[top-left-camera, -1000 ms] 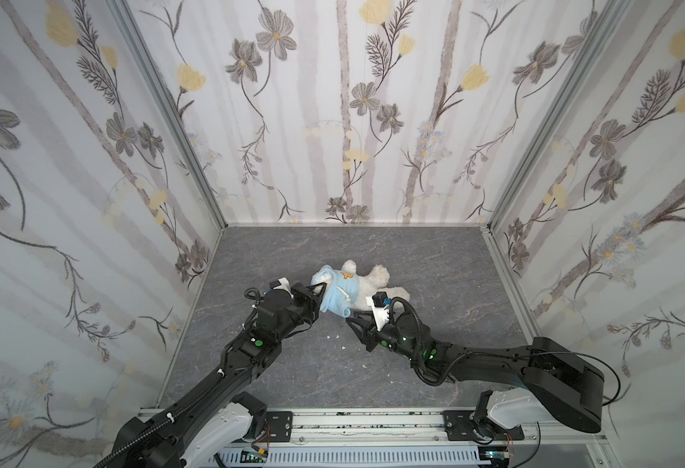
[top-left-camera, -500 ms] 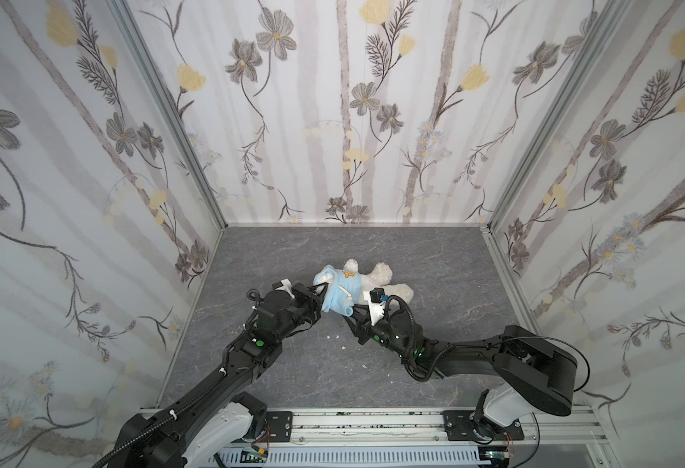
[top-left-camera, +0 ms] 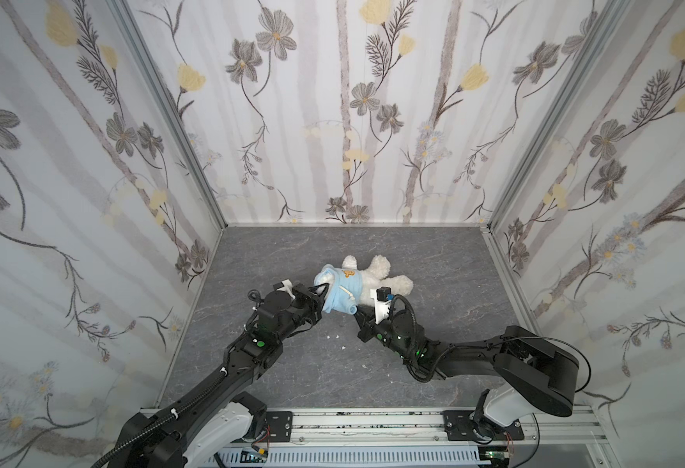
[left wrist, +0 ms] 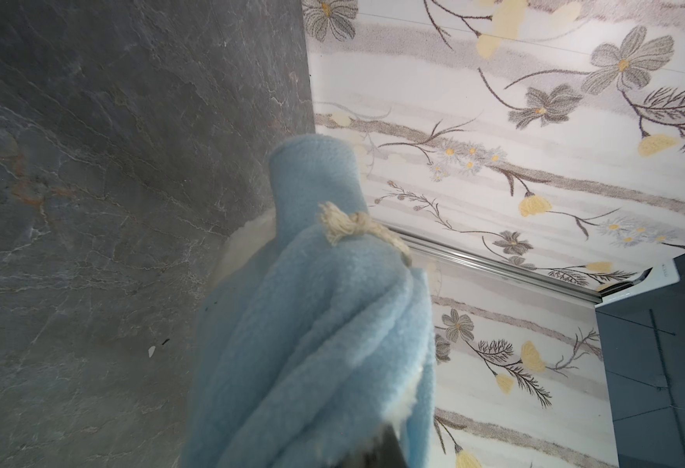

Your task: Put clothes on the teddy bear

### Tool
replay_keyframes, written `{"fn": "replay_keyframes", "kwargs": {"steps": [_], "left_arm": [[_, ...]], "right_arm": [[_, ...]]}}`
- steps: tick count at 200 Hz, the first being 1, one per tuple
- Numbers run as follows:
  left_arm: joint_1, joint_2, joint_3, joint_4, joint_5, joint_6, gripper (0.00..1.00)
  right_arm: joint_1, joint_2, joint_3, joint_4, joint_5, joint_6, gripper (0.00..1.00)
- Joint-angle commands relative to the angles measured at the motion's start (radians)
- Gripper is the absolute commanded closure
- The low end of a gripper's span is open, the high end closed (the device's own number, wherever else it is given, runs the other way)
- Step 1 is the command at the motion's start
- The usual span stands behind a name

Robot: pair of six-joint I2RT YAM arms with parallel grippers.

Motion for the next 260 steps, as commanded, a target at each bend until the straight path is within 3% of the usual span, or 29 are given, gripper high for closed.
{"fn": "replay_keyframes", "kwargs": {"steps": [1, 49, 167, 183, 198, 202, 212, 222, 260], "left_arm": [[0.017, 0.013, 0.026, 0.068, 0.056, -0.013, 1.0], [0.04, 0.007, 0.033, -0.015, 0.127, -0.002, 1.0], [0.124, -0.006, 0.044, -0.062, 0.237, 0.179, 1.0], [0.124, 0.011, 0.039, -0.022, 0.249, 0.225, 1.0], [0.123, 0.027, 0.044, 0.03, 0.26, 0.31, 1.0], [0.124, 0.032, 0.049, 0.038, 0.26, 0.346, 1.0], [0.125, 0.044, 0.068, 0.041, 0.263, 0.445, 1.0], [0.128, 0.063, 0.093, 0.044, 0.278, 0.556, 1.0], [0.124, 0.098, 0.132, 0.041, 0.449, 1.112, 1.0]], "right_arm": [[-0.001, -0.017, -0.017, -0.196, 0.257, 0.083, 1.0], [-0.026, -0.057, -0.066, -0.28, 0.432, 0.088, 1.0], [-0.137, -0.097, -0.197, -0.285, 0.506, 0.114, 1.0], [-0.141, -0.099, -0.22, -0.127, 0.398, -0.008, 1.0], [-0.143, -0.116, -0.208, -0.054, 0.169, -0.131, 1.0], [-0.143, -0.139, -0.197, -0.068, 0.106, -0.16, 0.96], [-0.142, -0.183, -0.164, -0.169, -0.037, -0.205, 0.77], [-0.143, -0.23, -0.151, -0.266, -0.108, -0.224, 0.66], [-0.202, -0.55, -0.137, -0.64, -0.416, -0.303, 0.49]]}}
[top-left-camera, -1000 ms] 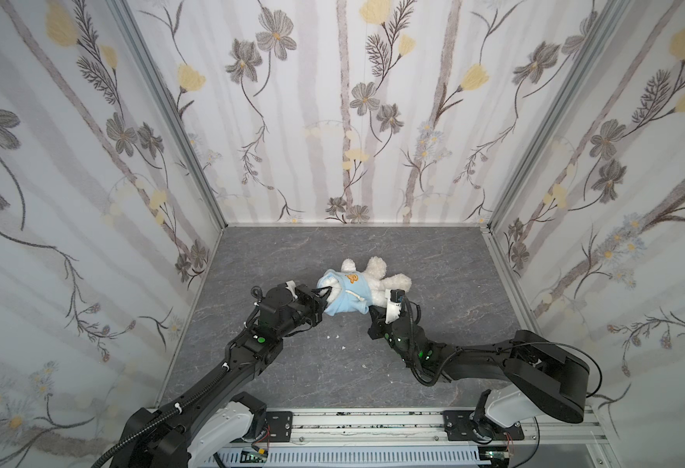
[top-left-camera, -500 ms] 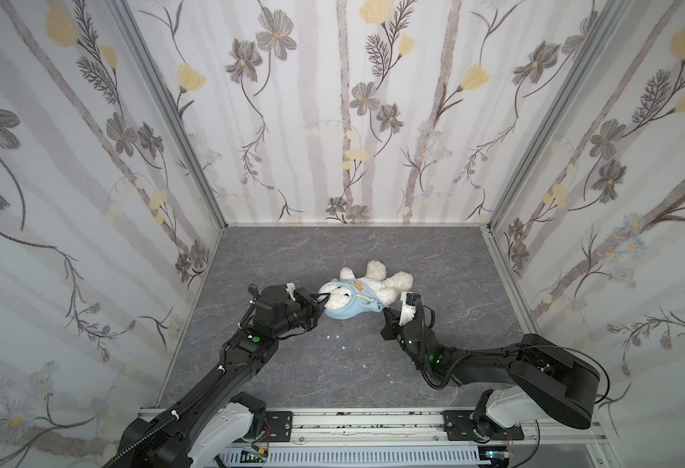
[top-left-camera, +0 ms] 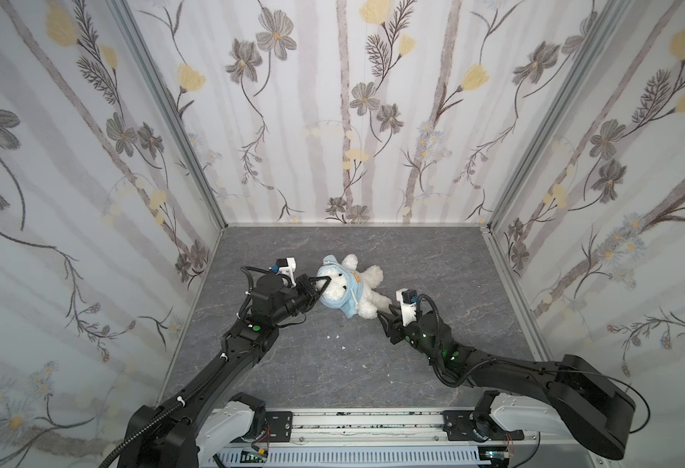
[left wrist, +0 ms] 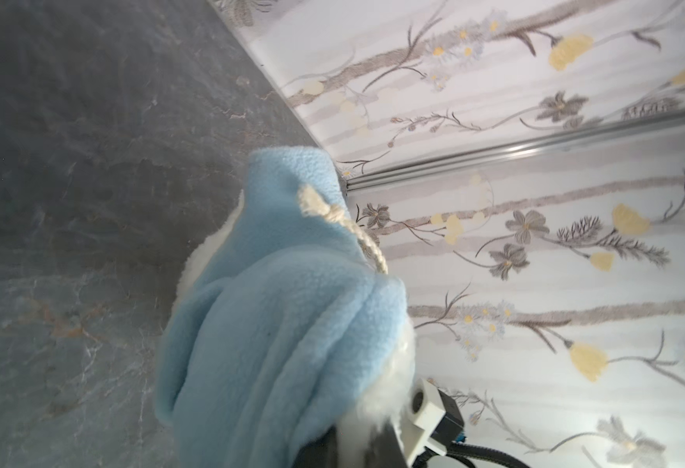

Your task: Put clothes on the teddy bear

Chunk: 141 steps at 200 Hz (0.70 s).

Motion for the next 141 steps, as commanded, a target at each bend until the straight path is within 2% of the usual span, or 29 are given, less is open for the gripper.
{"fn": "replay_keyframes", "kwargs": {"steps": [1, 14, 29, 53, 66, 88, 114, 141], "left_arm": [[-0.001, 0.001, 0.014, 0.08, 0.132, 0.453, 1.0], [-0.014, -0.03, 0.001, 0.08, 0.212, 0.652, 1.0], [-0.039, -0.089, -0.034, 0.08, 0.245, 0.87, 1.0], [-0.045, -0.177, -0.094, 0.08, 0.3, 1.137, 1.0], [-0.045, -0.208, -0.133, 0.08, 0.302, 1.256, 1.0], [-0.046, -0.207, -0.182, 0.085, 0.308, 1.426, 1.0], [-0.065, -0.191, -0.205, 0.097, 0.283, 1.511, 1.0], [-0.096, -0.19, -0.227, 0.097, 0.246, 1.564, 1.0]], "right_arm": [[-0.051, -0.16, 0.019, -0.278, -0.269, -0.098, 0.49], [-0.124, -0.235, 0.034, -0.31, -0.419, -0.078, 0.47], [-0.241, -0.271, 0.044, -0.25, -0.573, 0.029, 0.44], [-0.434, -0.21, 0.063, -0.07, -0.798, 0.276, 0.43], [-0.467, -0.175, 0.094, -0.029, -0.9, 0.317, 0.4], [-0.436, -0.177, 0.115, -0.019, -0.932, 0.313, 0.39], [-0.385, -0.17, 0.136, -0.097, -0.95, 0.271, 0.47], [-0.335, -0.154, 0.142, -0.147, -0.87, 0.264, 0.55]]}}
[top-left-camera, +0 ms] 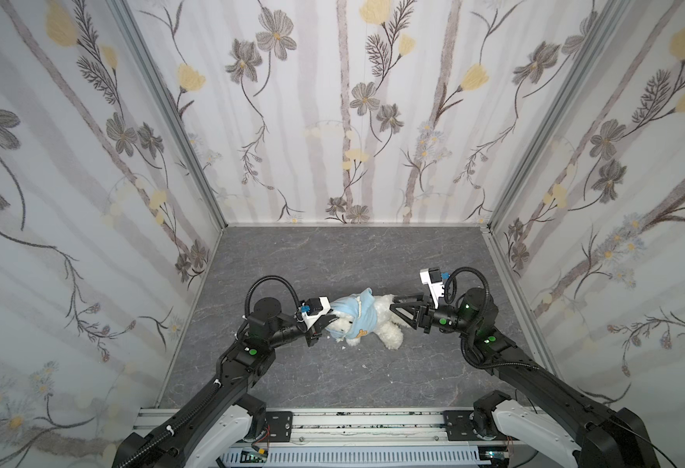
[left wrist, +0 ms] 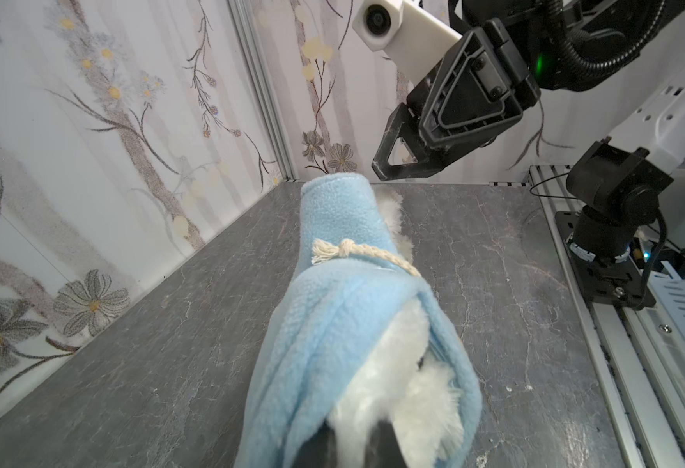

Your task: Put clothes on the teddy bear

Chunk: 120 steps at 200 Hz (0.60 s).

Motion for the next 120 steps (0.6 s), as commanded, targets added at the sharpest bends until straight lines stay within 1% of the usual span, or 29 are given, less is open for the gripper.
{"fn": "replay_keyframes", "kwargs": {"steps": [1, 11, 21, 30, 38, 55, 74, 92, 120], "left_arm": [[-0.017, 0.001, -0.015, 0.058, -0.021, 0.135, 1.0], [-0.024, -0.001, -0.022, 0.058, -0.026, 0.142, 1.0], [-0.029, -0.001, -0.025, 0.057, -0.031, 0.148, 1.0], [-0.031, 0.0, -0.024, 0.058, -0.036, 0.148, 1.0], [-0.033, 0.0, -0.023, 0.058, -0.038, 0.148, 1.0], [-0.039, 0.001, -0.018, 0.058, -0.049, 0.148, 1.0], [-0.045, 0.003, -0.018, 0.057, -0.061, 0.149, 1.0], [-0.053, 0.005, -0.021, 0.057, -0.063, 0.154, 1.0], [-0.061, 0.005, -0.022, 0.056, -0.066, 0.167, 1.0]], "right_arm": [[0.035, 0.022, 0.019, -0.044, 0.033, -0.004, 0.55], [0.052, 0.048, 0.048, -0.107, 0.073, -0.019, 0.56], [0.058, 0.08, 0.075, -0.163, 0.1, -0.031, 0.6], [0.062, 0.101, 0.082, -0.175, 0.106, -0.032, 0.62], [0.068, 0.11, 0.082, -0.194, 0.14, -0.032, 0.64], [0.096, 0.127, 0.094, -0.259, 0.207, -0.066, 0.64], [0.127, 0.158, 0.119, -0.328, 0.254, -0.097, 0.65], [0.15, 0.183, 0.133, -0.342, 0.287, -0.097, 0.64], [0.156, 0.224, 0.14, -0.32, 0.312, -0.079, 0.64]]}}
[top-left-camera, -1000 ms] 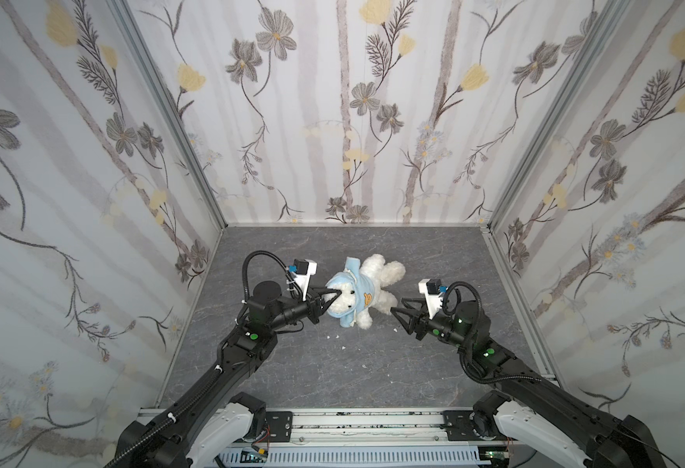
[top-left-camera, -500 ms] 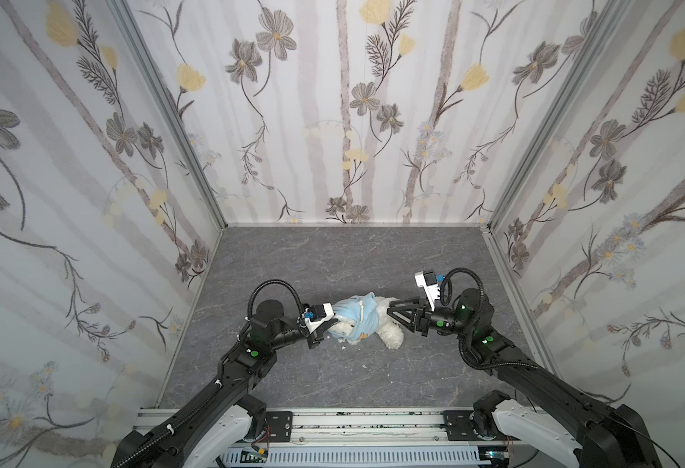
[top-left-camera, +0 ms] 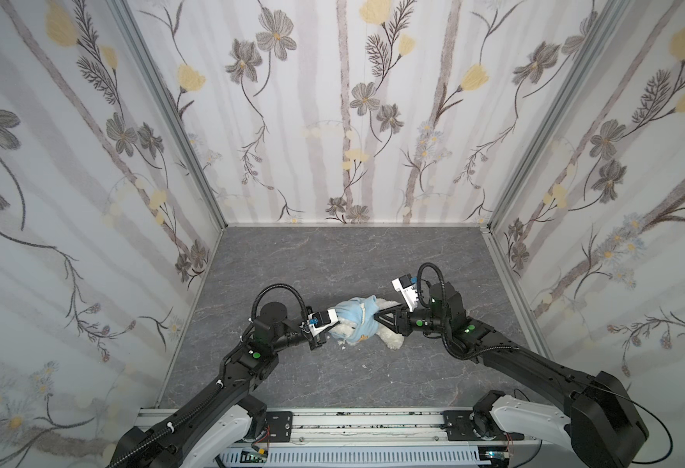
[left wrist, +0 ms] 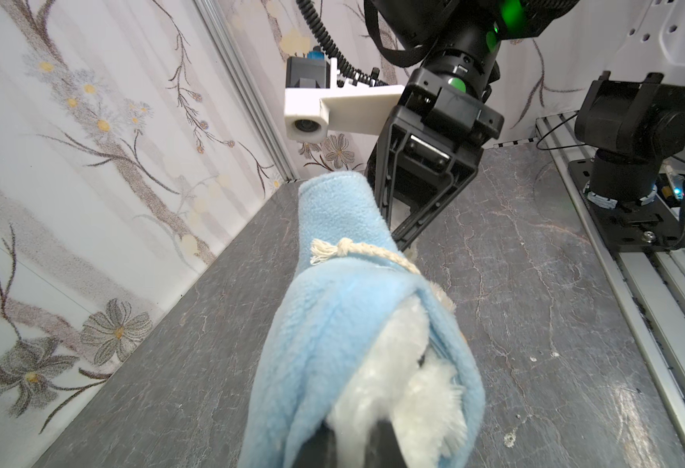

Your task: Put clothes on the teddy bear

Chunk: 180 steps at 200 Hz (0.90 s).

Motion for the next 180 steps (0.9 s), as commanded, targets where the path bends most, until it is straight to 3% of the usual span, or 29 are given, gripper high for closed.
{"fn": "replay_keyframes", "kwargs": {"steps": [1, 35, 66, 75, 95, 116, 138, 161, 180], "left_arm": [[-0.006, 0.0, 0.0, 0.053, 0.002, 0.04, 1.0], [-0.016, 0.012, 0.002, 0.046, -0.005, 0.051, 1.0], [-0.025, 0.022, 0.009, 0.025, -0.018, 0.069, 1.0], [-0.029, 0.021, 0.013, 0.013, -0.021, 0.073, 1.0], [-0.053, 0.007, 0.033, -0.069, -0.044, 0.12, 1.0], [-0.126, -0.001, 0.05, -0.186, -0.117, 0.2, 1.0], [-0.197, -0.03, 0.037, -0.206, -0.168, 0.227, 1.0], [-0.202, -0.066, 0.032, -0.21, -0.174, 0.238, 1.0], [-0.202, -0.081, 0.036, -0.209, -0.174, 0.245, 1.0]], "right_arm": [[0.005, 0.031, 0.014, 0.004, 0.067, -0.007, 0.64], [0.031, 0.075, 0.002, 0.183, -0.018, 0.088, 0.68], [0.033, 0.095, -0.021, 0.308, -0.025, 0.172, 0.89], [0.025, 0.086, -0.022, 0.264, 0.031, 0.168, 1.0], [-0.027, 0.002, -0.067, 0.132, 0.296, 0.169, 1.0], [-0.045, -0.109, -0.167, 0.17, 0.5, 0.262, 1.0], [-0.04, -0.144, -0.211, 0.166, 0.616, 0.308, 1.0], [-0.038, -0.146, -0.264, 0.176, 0.725, 0.307, 1.0], [-0.039, -0.1, -0.277, 0.185, 0.742, 0.283, 1.0]]}}
